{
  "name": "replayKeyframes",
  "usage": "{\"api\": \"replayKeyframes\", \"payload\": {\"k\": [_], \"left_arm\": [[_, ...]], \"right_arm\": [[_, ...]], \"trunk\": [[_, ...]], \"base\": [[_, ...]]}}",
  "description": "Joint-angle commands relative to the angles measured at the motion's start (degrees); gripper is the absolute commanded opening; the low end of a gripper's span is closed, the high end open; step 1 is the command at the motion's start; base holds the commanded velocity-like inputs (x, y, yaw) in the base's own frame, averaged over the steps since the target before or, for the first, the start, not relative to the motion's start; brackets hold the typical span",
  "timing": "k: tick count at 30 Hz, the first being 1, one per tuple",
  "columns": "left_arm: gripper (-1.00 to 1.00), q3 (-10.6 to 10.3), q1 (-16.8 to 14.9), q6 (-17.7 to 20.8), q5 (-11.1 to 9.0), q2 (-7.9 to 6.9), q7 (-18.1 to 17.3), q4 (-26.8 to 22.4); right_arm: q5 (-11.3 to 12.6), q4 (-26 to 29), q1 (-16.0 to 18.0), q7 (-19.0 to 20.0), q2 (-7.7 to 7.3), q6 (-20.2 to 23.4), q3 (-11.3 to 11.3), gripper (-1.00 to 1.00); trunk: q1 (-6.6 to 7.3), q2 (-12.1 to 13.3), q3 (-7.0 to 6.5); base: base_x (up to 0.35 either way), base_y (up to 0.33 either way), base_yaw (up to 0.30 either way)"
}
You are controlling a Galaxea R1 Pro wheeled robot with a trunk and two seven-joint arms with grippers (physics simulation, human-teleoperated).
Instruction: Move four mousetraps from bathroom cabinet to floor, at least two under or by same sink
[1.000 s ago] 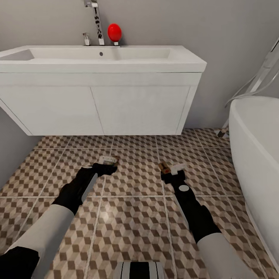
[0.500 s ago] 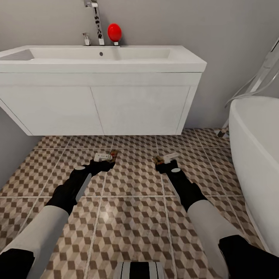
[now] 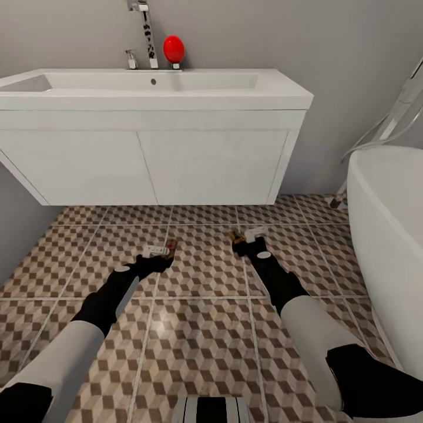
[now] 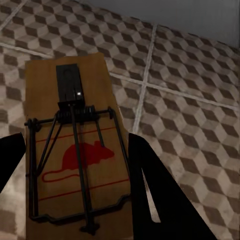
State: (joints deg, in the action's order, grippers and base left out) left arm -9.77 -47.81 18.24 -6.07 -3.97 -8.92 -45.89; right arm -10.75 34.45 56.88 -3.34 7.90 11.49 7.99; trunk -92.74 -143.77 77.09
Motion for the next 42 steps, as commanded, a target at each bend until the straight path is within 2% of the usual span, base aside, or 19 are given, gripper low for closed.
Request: {"api": "replayKeyframes", "payload": {"k": [1, 4, 9, 14, 20, 24, 33, 35, 39, 42], "left_arm": [[-1.0, -0.16, -0.01, 0.05, -0.52, -0.03, 0.12, -0.29], [-1.0, -0.16, 0.01, -0.26, -0.52, 0.01, 0.33, -1.32], [-1.0, -0.16, 0.02, 0.06, -0.44, -0.06, 0.38, -1.86], [-1.0, -0.16, 0.0, 0.12, -0.42, -0.07, 0.39, -2.83], [-1.0, -0.18, 0.01, 0.37, -0.39, -0.11, 0.39, -4.79], [-1.0, -0.17, 0.0, 3.78, -0.35, -0.18, 0.39, -6.9], [-1.0, -0.16, 0.0, 12.34, -0.2, -0.35, 0.39, -17.32], [-1.0, -0.16, 0.04, 13.12, -0.18, -0.74, 0.39, -18.02], [-1.0, -0.16, 0.08, 13.61, -0.29, -2.53, 0.39, -18.4], [-1.0, -0.16, 0.09, 13.66, -0.3, -2.86, 0.39, -18.51]], "right_arm": [[-0.29, 0.33, 0.02, -0.34, 0.01, -0.87, 0.25, -1.0], [-0.32, 1.53, -0.01, -0.44, -0.01, -3.14, 0.4, -1.0], [-0.32, 6.76, -0.01, -0.57, -0.07, -2.05, 0.44, -1.0], [-0.32, 11.09, -0.01, -0.58, 0.03, 2.64, 0.51, -1.0], [-0.32, 12.22, -0.01, -0.53, 0.09, 3.49, 0.53, -1.0], [-0.31, 12.29, -0.01, -0.53, 0.1, 3.45, 0.54, -1.0], [-0.24, 12.24, -0.01, -0.53, 0.08, 3.36, 0.53, -1.0], [-0.24, 12.23, -0.01, -0.53, 0.09, 3.36, 0.54, -1.0], [-0.21, 12.17, -0.04, -0.47, 0.01, 3.36, 0.5, -1.0], [-0.22, 12.14, -0.04, -0.45, -0.02, 3.36, 0.51, -1.0]], "trunk": [[0.01, -0.02, 0.04], [0.01, -0.02, 0.04], [0.01, -0.02, 0.04], [-0.12, -0.08, 1.15], [-0.27, -0.16, 2.73], [-0.38, -0.22, 3.96], [-0.61, -0.34, 6.77], [-0.66, -0.36, 7.4], [-0.76, -0.42, 8.65], [-0.84, -0.46, 9.59]], "base": [[0.0, 0.0, 0.0], [0.0, 0.0, 0.0], [0.0, 0.0, 0.0], [0.0, 0.0, 0.0], [0.0, 0.0, 0.0], [0.0, 0.0, 0.0], [0.0, 0.0, 0.0], [0.0, 0.0, 0.0], [0.0, 0.0, 0.0], [0.0, 0.0, 0.0]]}}
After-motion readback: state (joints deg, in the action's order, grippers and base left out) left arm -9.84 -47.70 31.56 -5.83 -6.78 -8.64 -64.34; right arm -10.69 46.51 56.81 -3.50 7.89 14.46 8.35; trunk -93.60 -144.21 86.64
